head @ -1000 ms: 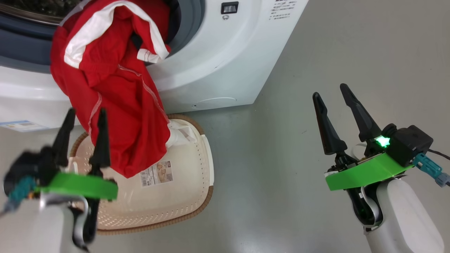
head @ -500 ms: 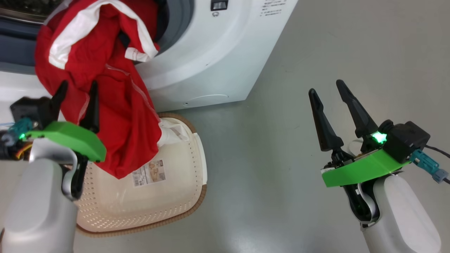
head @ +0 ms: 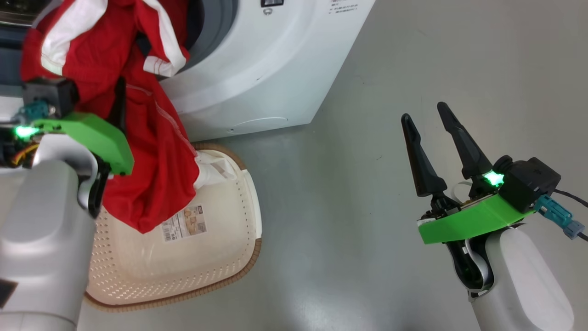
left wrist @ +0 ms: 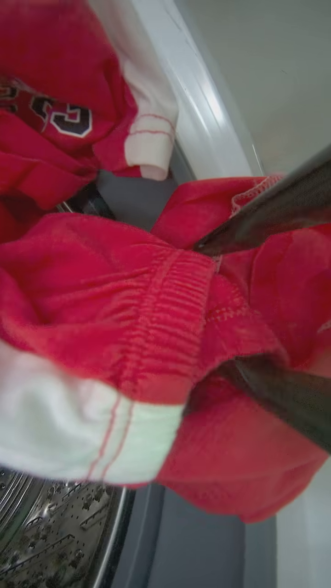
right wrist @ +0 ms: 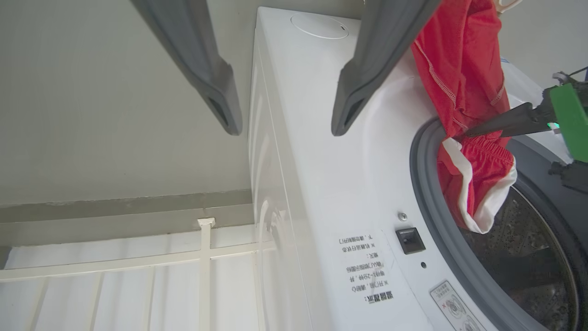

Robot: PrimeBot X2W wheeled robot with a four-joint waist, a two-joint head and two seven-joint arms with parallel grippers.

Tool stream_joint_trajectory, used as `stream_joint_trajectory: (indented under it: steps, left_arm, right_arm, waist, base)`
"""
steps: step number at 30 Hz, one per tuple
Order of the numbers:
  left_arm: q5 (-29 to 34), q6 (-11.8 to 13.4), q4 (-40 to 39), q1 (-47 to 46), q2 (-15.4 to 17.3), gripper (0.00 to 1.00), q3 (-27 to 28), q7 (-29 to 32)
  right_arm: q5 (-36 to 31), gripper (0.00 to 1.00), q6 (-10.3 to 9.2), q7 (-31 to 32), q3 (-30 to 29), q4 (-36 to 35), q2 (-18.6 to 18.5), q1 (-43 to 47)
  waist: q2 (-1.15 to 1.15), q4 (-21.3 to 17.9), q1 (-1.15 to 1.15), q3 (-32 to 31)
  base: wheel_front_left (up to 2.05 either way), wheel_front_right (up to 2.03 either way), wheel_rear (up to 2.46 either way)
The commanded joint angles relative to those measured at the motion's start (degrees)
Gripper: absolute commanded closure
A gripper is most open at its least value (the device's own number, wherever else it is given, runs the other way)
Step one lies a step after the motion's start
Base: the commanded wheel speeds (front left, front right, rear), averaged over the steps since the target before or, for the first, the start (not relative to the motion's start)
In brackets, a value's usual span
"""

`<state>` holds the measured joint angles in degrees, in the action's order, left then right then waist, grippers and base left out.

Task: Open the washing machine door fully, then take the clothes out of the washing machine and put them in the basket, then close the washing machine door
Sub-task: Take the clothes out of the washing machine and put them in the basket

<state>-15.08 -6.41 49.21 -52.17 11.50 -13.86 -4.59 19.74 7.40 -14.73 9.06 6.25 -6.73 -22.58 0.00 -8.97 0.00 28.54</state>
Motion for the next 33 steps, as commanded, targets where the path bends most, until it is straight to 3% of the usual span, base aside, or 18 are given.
stream_joint_trajectory:
  steps: [1, 17, 18, 19, 20, 33]
  left_arm:
    - [1.05, -0.45, 0.34, -2.11, 2.26, 0.0, 0.52, -0.07]
    - [2.2, -1.05, 13.99, -10.22, 0.51, 0.0, -8.7, 3.75]
    - [1.82, -1.05, 14.3, -10.34, 0.41, 0.52, -9.22, 3.68]
    - [1.4, -1.06, 14.55, -10.45, 0.38, 0.84, -9.58, 3.5]
    - [0.88, -1.06, 14.78, -10.55, 0.38, 1.0, -9.82, 3.27]
    - [-4.58, -1.07, 15.14, -10.96, 0.9, 1.0, -12.93, -1.41]
  right_arm:
    - [-0.36, 0.0, 0.09, -0.27, 1.16, -1.5, 0.56, -0.27]
    - [-0.58, 0.0, 0.09, -0.27, 1.37, -1.45, 0.72, -0.72]
    - [-0.6, 0.0, 0.09, -0.27, 1.34, -1.44, 0.71, -0.71]
    - [-0.63, 0.0, 0.09, -0.27, 1.31, -1.43, 0.68, -0.68]
    - [-0.64, 0.0, 0.09, -0.27, 1.3, -1.43, 0.67, -0.64]
    - [-0.65, 0.0, 0.09, -0.27, 1.23, -1.15, 0.46, -0.35]
  waist:
    - [0.0, -0.05, 0.0, 0.19]
    - [0.0, -0.09, 0.0, 0.96]
    - [0.0, -0.04, 0.0, 0.92]
    - [0.0, 0.02, 0.0, 0.88]
    - [0.0, 0.06, 0.0, 0.84]
    - [0.0, 0.85, 0.0, -0.04]
  base:
    - [0.0, 0.0, 0.0]
    - [0.0, 0.0, 0.0]
    - [0.0, 0.0, 0.0]
    - [0.0, 0.0, 0.0]
    - [0.0, 0.0, 0.0]
    - [0.0, 0.0, 0.0]
